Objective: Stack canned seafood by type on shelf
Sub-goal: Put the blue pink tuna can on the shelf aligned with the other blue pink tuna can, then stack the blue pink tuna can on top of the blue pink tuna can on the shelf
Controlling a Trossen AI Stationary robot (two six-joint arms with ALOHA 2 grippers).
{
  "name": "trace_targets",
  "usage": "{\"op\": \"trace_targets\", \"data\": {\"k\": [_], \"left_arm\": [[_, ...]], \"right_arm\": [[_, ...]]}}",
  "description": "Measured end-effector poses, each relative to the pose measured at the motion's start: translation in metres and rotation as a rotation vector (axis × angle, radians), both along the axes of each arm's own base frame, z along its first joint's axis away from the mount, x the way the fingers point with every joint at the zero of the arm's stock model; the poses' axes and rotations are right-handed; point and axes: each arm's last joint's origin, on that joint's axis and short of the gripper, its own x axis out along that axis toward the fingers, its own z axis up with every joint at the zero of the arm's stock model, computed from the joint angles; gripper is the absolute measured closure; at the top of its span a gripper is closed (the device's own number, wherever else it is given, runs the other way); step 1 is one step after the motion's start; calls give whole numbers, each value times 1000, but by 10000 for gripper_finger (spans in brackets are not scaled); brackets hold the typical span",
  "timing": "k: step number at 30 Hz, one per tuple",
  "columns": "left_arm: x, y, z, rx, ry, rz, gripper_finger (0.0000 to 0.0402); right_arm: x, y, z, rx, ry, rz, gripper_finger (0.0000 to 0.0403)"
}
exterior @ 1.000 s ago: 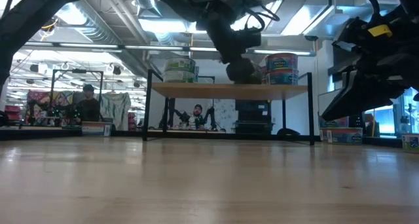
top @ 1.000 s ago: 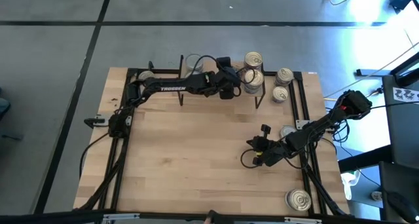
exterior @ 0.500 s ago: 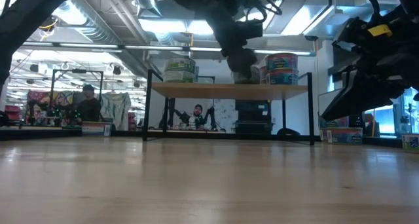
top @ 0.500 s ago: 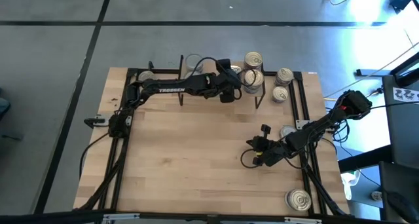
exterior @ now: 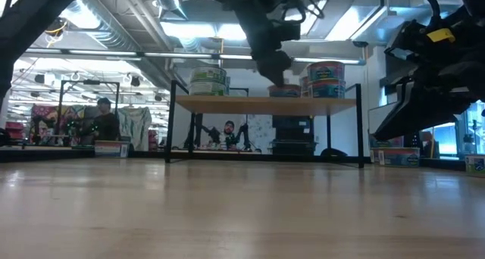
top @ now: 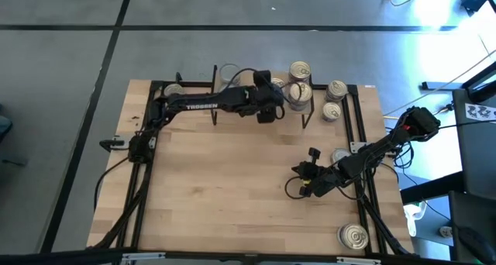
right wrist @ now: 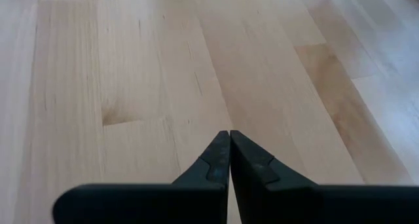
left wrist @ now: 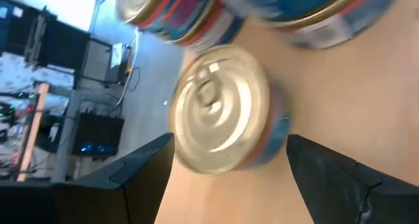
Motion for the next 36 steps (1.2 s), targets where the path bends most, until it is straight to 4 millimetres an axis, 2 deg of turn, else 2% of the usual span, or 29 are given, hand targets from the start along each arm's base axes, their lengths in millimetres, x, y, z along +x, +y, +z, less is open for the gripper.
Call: {"op": "trace_targets", "data": {"k": [6,12,18,27,30,36], "left_arm": [[-1,20,-5,38,49,-5,116],[10,26,-19,72,61,-54,117],[16,27,-16,113,15,-75,117],[13,36,-11,130,-15,-49,117],[14,26,-8,155,2,-31,117],[5,-28,21,131,-1,-84,117]], "right_arm": [[0,0,0,0,-1,-1,388],[0,0,0,1,-4,-1,388],[0,0,0,1,-4,-1,388],[0,0,0,1,-4,-1,388],[1,0,1,1,-5,1,388],[9,7,13,12,6,66,388]]}}
